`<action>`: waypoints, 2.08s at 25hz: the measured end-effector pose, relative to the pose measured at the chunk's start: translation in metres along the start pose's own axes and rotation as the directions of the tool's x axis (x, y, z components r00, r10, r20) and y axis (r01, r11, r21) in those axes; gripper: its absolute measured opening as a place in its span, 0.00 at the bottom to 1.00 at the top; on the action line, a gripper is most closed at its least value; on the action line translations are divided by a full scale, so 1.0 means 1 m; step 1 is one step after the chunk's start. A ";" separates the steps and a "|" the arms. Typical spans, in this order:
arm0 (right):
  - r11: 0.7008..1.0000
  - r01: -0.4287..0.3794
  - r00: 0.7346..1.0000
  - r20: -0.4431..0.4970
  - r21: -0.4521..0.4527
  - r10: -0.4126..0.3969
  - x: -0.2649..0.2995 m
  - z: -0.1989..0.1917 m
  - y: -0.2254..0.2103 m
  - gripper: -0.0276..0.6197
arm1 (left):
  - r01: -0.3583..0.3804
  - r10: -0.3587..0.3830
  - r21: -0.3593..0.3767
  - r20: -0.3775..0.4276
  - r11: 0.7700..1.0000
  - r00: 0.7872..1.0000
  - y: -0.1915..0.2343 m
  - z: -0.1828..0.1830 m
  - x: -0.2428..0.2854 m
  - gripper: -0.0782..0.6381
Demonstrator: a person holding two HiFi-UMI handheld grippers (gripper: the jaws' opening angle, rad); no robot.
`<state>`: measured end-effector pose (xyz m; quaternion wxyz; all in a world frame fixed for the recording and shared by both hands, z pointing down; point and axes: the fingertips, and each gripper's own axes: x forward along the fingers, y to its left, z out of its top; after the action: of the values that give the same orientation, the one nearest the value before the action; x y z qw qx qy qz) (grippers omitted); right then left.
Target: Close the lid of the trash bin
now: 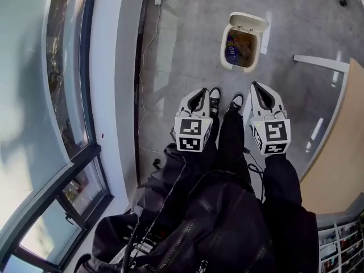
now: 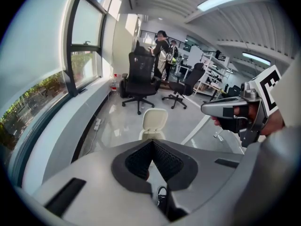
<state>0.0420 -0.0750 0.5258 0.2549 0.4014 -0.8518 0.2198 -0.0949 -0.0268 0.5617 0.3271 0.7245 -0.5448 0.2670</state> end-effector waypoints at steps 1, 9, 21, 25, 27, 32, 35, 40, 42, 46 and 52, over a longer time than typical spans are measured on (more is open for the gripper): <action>1.000 -0.003 1.000 -0.013 0.002 0.003 0.005 -0.008 0.001 0.04 | -0.001 0.001 -0.002 -0.014 1.000 1.000 0.002 -0.008 0.003 0.11; 0.999 -0.007 0.994 -0.107 0.040 0.012 0.043 -0.080 -0.004 0.04 | -0.003 0.000 -0.035 -0.098 0.999 0.995 0.013 -0.069 0.037 0.11; 0.999 -0.017 0.989 -0.147 0.034 0.022 0.085 -0.128 -0.013 0.04 | -0.029 0.011 -0.093 -0.190 0.995 0.982 0.034 -0.147 0.052 0.11; 1.000 -0.017 0.989 -0.146 0.013 0.019 0.104 -0.131 -0.029 0.04 | -0.017 -0.007 -0.111 -0.215 0.994 0.977 0.029 -0.165 0.058 0.11; 1.000 -0.013 0.990 -0.140 -0.001 0.013 0.116 -0.130 -0.039 0.04 | -0.013 -0.014 -0.117 -0.228 0.993 0.973 0.028 -0.174 0.062 0.11; 0.999 0.014 0.994 -0.109 -0.041 -0.018 0.140 -0.114 -0.067 0.04 | -0.015 -0.019 -0.129 -0.256 0.992 0.966 0.029 -0.191 0.061 0.11; 0.997 0.027 0.995 -0.098 -0.078 -0.034 0.155 -0.104 -0.088 0.04 | -0.012 -0.024 -0.133 -0.262 0.991 0.965 0.028 -0.194 0.063 0.11; 0.990 0.050 0.995 -0.078 -0.132 -0.060 0.178 -0.081 -0.124 0.04 | -0.009 -0.028 -0.143 -0.258 0.990 0.966 0.030 -0.192 0.067 0.11; 0.983 0.053 0.995 -0.076 -0.173 -0.067 0.187 -0.070 -0.137 0.04 | -0.008 -0.031 -0.147 -0.262 0.989 0.965 0.030 -0.192 0.068 0.11; 0.968 0.052 0.995 -0.073 -0.245 -0.072 0.205 -0.049 -0.160 0.04 | -0.012 -0.030 -0.154 -0.269 0.988 0.963 0.033 -0.194 0.071 0.11; 0.959 0.077 0.993 -0.070 -0.273 -0.100 0.231 -0.016 -0.194 0.04 | -0.018 -0.028 -0.162 -0.273 0.987 0.962 0.035 -0.195 0.072 0.11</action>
<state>0.0746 -0.3102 0.7123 0.3519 0.3912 -0.8437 0.1068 -0.1159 0.0710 0.7469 0.4583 0.6527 -0.5125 0.3183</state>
